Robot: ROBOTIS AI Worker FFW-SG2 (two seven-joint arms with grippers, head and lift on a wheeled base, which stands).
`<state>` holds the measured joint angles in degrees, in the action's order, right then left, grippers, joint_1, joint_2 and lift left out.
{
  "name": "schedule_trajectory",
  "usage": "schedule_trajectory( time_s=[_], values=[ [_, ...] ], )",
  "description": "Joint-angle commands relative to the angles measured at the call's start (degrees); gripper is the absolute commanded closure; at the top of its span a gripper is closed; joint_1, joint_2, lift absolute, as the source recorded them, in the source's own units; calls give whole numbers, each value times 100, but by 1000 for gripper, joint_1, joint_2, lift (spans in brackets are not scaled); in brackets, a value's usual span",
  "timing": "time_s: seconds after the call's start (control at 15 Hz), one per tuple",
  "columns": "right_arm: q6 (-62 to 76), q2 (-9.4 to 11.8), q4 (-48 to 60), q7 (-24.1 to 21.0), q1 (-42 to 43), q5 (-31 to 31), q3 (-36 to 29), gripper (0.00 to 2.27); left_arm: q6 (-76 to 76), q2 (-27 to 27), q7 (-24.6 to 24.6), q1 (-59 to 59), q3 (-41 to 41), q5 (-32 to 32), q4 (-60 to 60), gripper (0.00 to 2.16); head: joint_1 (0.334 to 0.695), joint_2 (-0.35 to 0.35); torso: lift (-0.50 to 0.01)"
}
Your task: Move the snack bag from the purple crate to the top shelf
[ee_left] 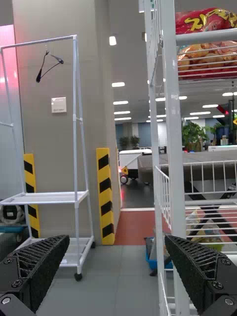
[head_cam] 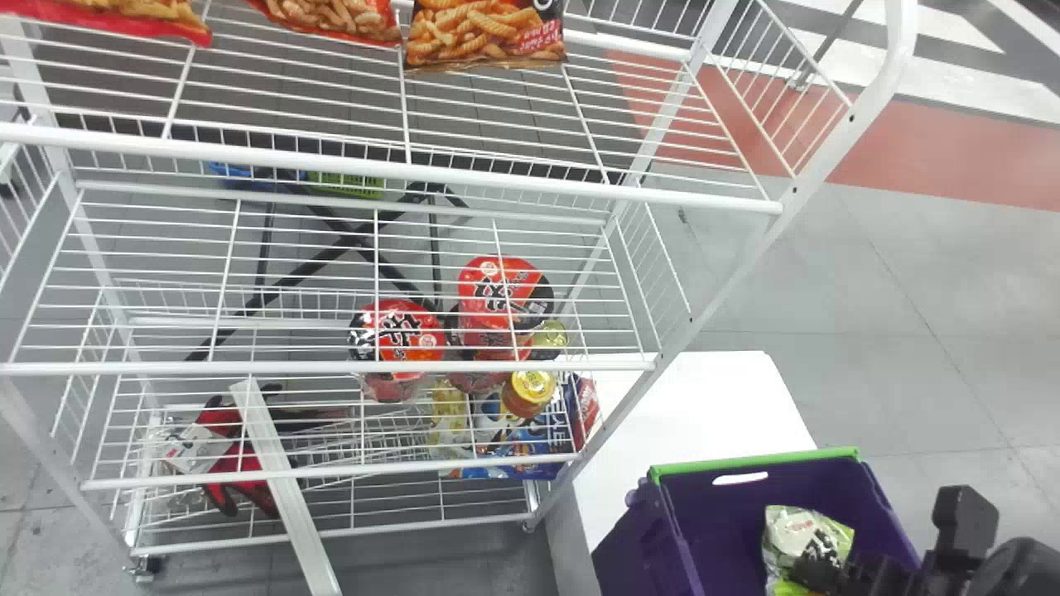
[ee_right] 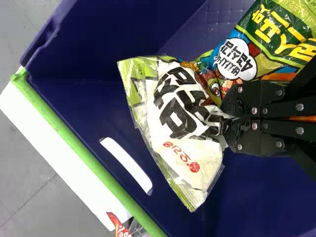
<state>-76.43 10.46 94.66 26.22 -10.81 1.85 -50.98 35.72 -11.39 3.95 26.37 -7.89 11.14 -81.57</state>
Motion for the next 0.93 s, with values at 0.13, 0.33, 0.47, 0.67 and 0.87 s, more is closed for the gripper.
schedule_trajectory(
  time_s=[0.13,0.33,0.47,0.67,0.87],
  values=[
    [35,0,0,50,0,-1,-17,1936,0,5,0,-9,15,-6,27,100,695,-350,-246],
    [53,0,0,59,-9,8,-34,1939,0,5,0,-18,15,-6,27,100,695,-350,-234],
    [70,-9,-9,59,-26,8,-34,1936,0,5,0,-18,15,-6,35,100,695,-350,-226],
    [88,-9,-9,59,-53,8,-34,1936,0,5,0,-18,24,-6,44,100,695,-350,-214],
    [105,-17,-9,59,-62,17,-43,1939,0,5,0,-18,24,-6,53,100,695,-350,-202]
  ],
)
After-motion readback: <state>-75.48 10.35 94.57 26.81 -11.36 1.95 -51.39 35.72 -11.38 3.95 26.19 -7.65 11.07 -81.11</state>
